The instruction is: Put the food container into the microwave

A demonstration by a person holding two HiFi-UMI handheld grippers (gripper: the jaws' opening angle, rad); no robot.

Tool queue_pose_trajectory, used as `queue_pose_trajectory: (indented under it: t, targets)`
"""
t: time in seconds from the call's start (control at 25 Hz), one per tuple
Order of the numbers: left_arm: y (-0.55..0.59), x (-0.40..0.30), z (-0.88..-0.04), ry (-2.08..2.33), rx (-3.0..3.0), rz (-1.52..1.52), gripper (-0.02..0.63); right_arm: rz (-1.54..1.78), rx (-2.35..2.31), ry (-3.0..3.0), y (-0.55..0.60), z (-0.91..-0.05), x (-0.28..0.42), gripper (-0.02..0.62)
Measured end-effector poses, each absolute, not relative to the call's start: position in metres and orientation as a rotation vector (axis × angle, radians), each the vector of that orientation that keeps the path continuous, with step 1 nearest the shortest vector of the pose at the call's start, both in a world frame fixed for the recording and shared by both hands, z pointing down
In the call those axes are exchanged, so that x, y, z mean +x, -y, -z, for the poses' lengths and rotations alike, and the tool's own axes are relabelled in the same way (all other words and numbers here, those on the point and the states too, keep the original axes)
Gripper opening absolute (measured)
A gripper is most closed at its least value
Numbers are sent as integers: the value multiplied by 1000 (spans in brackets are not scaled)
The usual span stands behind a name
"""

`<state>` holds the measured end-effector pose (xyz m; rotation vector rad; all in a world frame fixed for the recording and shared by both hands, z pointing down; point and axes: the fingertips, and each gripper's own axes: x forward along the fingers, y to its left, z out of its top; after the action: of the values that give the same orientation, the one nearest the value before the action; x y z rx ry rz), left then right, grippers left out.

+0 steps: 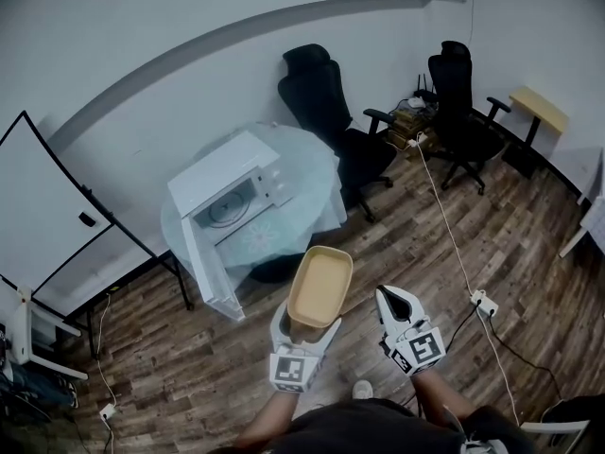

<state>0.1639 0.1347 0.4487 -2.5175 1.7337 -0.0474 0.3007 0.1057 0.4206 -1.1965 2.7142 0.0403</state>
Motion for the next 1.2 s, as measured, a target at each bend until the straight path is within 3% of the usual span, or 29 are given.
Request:
queue_pose_trajectory:
  t: [0.48,1.2]
  targets:
    - [-112,143,-454,-1869,-2453,60,498,-34,-1033,-2809,-77,-425,268,2]
    - [-36,31,-438,-1896,-2398,-48,497,-87,-969,-2849,6,-406,145,2]
